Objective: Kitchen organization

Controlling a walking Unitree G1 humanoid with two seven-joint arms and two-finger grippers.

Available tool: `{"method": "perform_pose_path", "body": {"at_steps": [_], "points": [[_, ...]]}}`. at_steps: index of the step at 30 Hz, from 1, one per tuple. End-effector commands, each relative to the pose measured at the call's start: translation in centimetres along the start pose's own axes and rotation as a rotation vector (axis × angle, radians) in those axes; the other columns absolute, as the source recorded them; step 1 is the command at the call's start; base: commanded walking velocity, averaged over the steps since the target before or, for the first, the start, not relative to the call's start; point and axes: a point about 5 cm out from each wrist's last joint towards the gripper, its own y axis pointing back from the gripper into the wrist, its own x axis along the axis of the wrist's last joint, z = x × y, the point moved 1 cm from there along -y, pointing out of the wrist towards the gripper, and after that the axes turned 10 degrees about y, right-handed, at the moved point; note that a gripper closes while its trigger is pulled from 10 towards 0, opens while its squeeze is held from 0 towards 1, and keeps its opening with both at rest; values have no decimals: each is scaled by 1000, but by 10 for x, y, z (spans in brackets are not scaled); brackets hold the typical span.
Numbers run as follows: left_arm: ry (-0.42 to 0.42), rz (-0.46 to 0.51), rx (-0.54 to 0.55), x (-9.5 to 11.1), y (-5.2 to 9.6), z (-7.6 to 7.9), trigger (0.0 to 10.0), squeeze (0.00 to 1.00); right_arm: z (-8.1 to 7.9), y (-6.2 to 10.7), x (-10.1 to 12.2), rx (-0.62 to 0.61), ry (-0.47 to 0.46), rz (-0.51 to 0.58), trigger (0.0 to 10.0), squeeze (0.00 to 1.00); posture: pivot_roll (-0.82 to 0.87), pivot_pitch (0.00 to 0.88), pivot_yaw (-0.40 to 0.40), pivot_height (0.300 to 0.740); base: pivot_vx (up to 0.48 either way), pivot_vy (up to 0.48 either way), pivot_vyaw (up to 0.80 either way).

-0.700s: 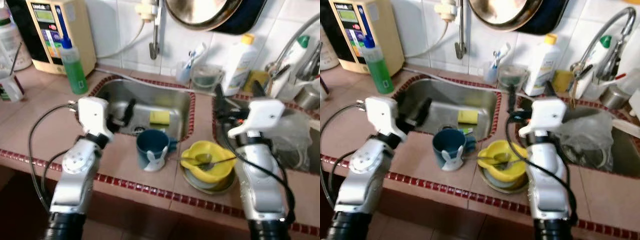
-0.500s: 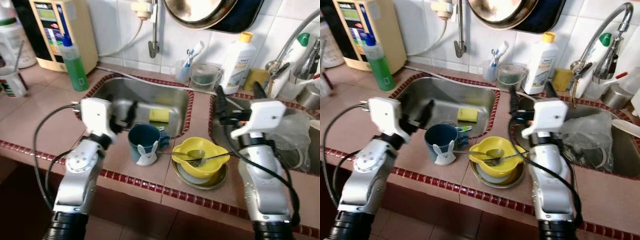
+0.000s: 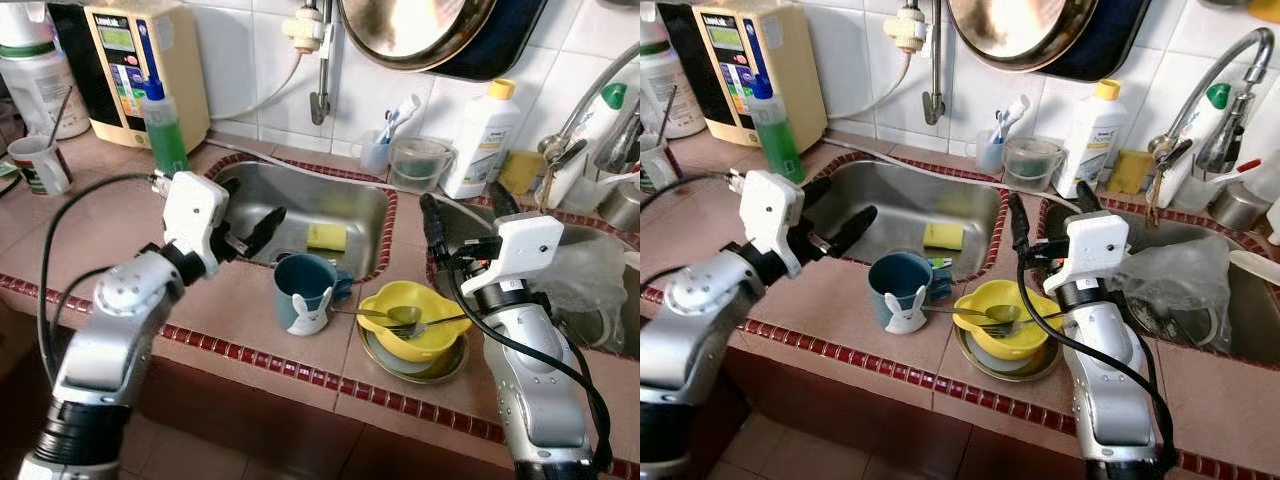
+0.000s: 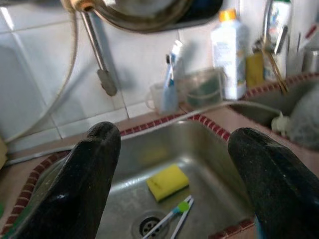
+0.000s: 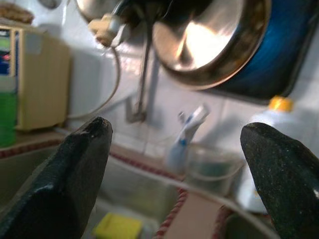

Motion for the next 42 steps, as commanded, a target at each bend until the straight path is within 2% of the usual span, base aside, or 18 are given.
{"method": "perform_pose_path", "body": {"at_steps": [1, 3, 6, 8, 9, 11, 13, 19, 22, 24, 28, 30, 31, 33, 38, 42], "points": [[-18, -14, -42, 5, -4, 6, 10000, 0, -3, 2, 5, 21, -15, 10, 10000, 0, 71, 0, -26, 740, 0, 0, 0], [-7, -42, -76, 5, -4, 4, 10000, 0, -7, 15, 6, 67, -10, 8, 10000, 0, 65, 0, -26, 740, 0, 0, 0], [8, -45, -94, 9, -4, 1, 10000, 0, -8, 30, 7, 113, -73, -2, 10000, 0, 52, 0, -18, 740, 0, 0, 0], [1, -51, -101, 9, -4, 0, 10000, 0, -8, 34, 8, 128, -74, -4, 10000, 0, 39, 1, -11, 740, 0, 0, 0], [-2, -70, -137, 9, -3, 1, 10000, 0, -7, 40, 4, 138, -32, -38, 10000, 0, 33, 1, -8, 740, 0, 0, 0], [-13, -82, -164, 9, -2, 2, 10000, 0, -5, 43, 3, 140, -14, -53, 10000, 0, 31, 3, -8, 740, 0, 0, 0], [-58, -137, -257, 6, 0, 3, 10000, 0, -8, 52, 5, 190, -61, -62, 10000, 0, 23, 5, 1, 740, 0, 0, 0], [-86, -210, -335, 3, -1, 0, 10000, 0, -15, 58, 9, 237, -91, -65, 10000, 0, 24, 14, 5, 740, 0, 0, 0], [-76, -285, -345, -6, 0, -4, 10000, 0, -18, 59, 10, 240, -106, -64, 10000, 0, 21, 19, 9, 740, 0, 0, 0], [-98, -326, -355, -10, -1, -6, 10000, 0, -22, 62, 13, 254, -129, -64, 10000, 0, 18, 28, 13, 740, 0, 0, 0], [-65, -378, -316, -13, -8, -12, 10000, 0, -29, 67, 16, 282, -153, -72, 10000, 0, 11, 34, 27, 740, 0, 0, 0], [-57, -402, -334, -14, -9, -12, 10000, 0, -30, 68, 16, 284, -151, -77, 10000, 0, 5, 34, 33, 740, 0, 0, 0], [-70, -411, -337, -15, -10, -12, 10000, 0, -31, 68, 16, 283, -153, -78, 10000, 0, 3, 34, 36, 740, 0, 0, 0], [-43, -414, -317, -14, -17, -15, 10000, 0, -32, 68, 17, 272, -157, -78, 10000, 0, 0, 33, 44, 740, 0, 0, 0], [-70, -438, -333, -10, -24, -13, 10000, 0, -36, 67, 19, 276, -167, -75, 10000, 0, -6, 29, 52, 740, 0, 0, 0], [-81, -444, -379, -3, -28, -9, 10000, 0, -42, 69, 22, 313, -193, -74, 10000, 0, -11, 25, 62, 740, 0, 0, 0]]}}
